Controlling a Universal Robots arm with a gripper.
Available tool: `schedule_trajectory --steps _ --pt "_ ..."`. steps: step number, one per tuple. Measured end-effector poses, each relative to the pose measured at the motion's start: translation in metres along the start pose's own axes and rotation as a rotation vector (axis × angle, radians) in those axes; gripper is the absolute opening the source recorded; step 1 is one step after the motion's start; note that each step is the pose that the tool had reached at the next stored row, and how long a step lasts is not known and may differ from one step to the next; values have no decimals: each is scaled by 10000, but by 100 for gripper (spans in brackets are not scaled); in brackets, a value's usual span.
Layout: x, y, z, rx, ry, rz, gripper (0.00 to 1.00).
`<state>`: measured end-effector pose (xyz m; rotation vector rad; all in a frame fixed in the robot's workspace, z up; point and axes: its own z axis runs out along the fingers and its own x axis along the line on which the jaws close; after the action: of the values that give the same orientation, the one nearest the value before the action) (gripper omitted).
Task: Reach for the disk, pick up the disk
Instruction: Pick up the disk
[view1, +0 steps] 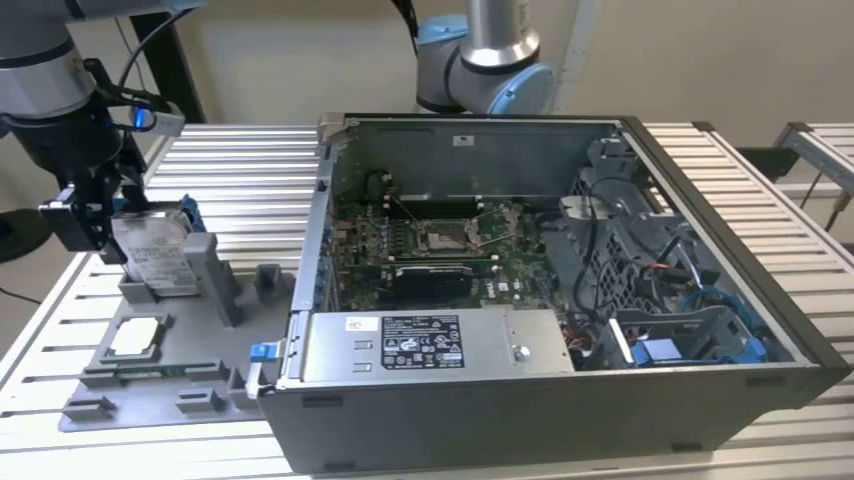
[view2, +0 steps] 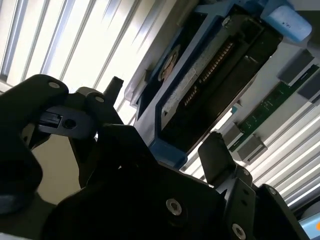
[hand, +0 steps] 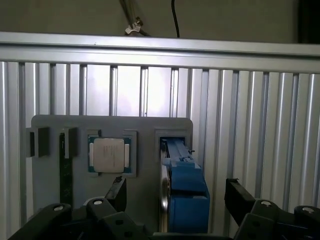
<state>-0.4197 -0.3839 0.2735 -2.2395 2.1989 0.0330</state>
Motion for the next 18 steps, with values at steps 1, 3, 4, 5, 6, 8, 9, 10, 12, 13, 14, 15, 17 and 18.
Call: schedule_trajectory --steps 1,3,4,5,6,8,9,10,12,13,14,15,17,18 --pt "0 0 1 1 -1 -1 100" --pt "0 0 1 1 -2 0 100" --pt "0 0 1 2 -3 0 100" --pt "0 0 1 1 -3 0 100" --pt "0 0 1 2 -3 0 100" --pt "0 0 1 1 -4 -1 100" --pt "1 -1 2 2 -5 -1 100" --pt "1 -1 1 2 -5 -1 0" --pt "0 -1 1 2 -6 -1 0" --pt "0 0 2 2 -7 -1 0" --pt "0 0 2 2 -7 -1 0" --pt "0 0 2 2 -7 -1 0" --pt "0 0 2 2 -9 0 0" --pt "0 0 2 2 -9 -1 0"
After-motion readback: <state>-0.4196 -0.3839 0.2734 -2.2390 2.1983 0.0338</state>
